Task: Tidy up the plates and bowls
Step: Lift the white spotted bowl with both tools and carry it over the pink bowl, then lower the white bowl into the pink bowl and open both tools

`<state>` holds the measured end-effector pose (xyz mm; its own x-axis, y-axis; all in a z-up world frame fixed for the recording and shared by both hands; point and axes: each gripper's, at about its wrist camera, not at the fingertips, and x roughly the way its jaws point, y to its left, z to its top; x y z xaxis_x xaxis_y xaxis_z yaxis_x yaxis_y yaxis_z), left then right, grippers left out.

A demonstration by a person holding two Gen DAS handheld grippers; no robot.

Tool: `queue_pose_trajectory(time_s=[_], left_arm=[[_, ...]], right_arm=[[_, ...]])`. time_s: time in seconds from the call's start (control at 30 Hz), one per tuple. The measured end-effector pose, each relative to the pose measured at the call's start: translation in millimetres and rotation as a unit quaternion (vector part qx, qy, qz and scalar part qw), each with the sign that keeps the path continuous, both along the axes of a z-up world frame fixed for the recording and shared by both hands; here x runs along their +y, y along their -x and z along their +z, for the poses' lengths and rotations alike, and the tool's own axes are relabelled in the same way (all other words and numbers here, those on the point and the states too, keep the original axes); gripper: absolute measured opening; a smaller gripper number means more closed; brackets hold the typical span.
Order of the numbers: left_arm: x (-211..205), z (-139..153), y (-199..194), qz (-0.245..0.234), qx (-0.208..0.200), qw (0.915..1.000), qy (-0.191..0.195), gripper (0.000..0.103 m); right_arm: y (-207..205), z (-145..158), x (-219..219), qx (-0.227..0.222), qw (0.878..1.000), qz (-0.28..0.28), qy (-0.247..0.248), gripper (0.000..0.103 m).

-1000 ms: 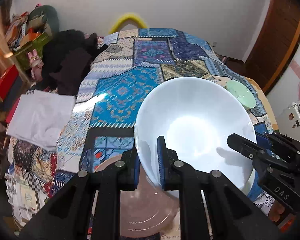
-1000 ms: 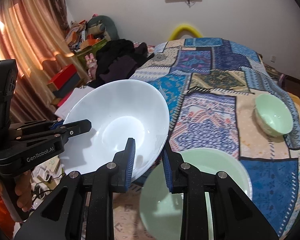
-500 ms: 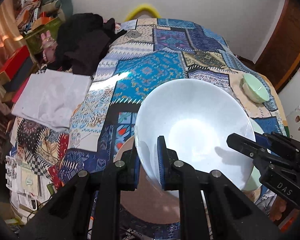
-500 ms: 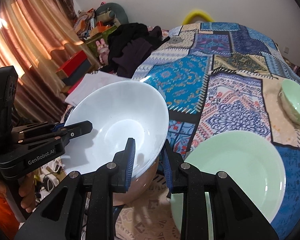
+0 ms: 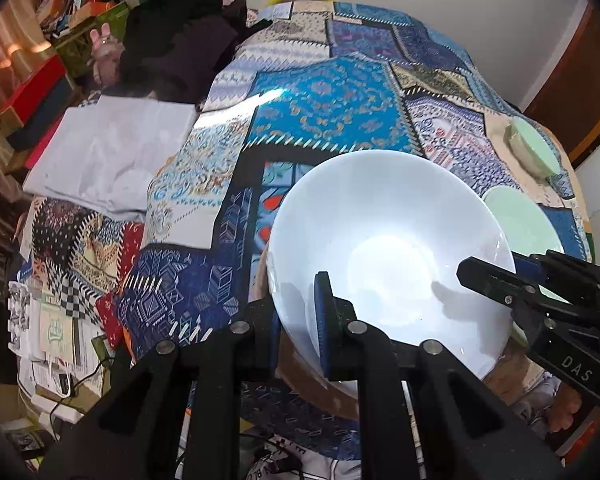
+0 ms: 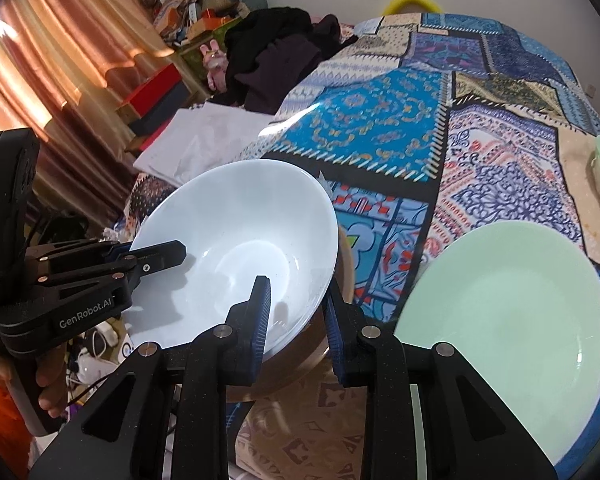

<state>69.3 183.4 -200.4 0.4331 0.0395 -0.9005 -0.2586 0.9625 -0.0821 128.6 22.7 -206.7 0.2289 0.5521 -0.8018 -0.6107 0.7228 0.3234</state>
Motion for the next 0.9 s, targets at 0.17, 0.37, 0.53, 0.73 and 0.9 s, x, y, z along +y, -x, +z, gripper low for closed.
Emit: queue_pose_trajectory(time_s=[0.17,0.37,0.53,0.73,0.9], left_arm=[[5,-8,3,0.005,0.006,0.9999,0.007,0.014],[2,-10,0,0.001,0.004,1.0,0.005,0.015],[2,-14,-2,-0.001,0.005,0.9999,0.014,0.015],[-1,-19,-4,-0.01,0.01,0.9998,0.011,0.015],[-6,-21,-5,-0.015,0.01,0.9997,-0.014,0.016]], right_arm=[[-1,-4,1,0.004,1.0,-0.001,0.004,0.024],[-2,-3,-1,0.004,1.0,-0.002,0.005,0.027],[-2,0,-2,0.0,1.0,0.0,0.004,0.027],[-2,2,-7,-0.011,1.0,-0.002,0.013,0.028],[2,-3,-10,-0.01,1.0,0.005,0.017,0.029]])
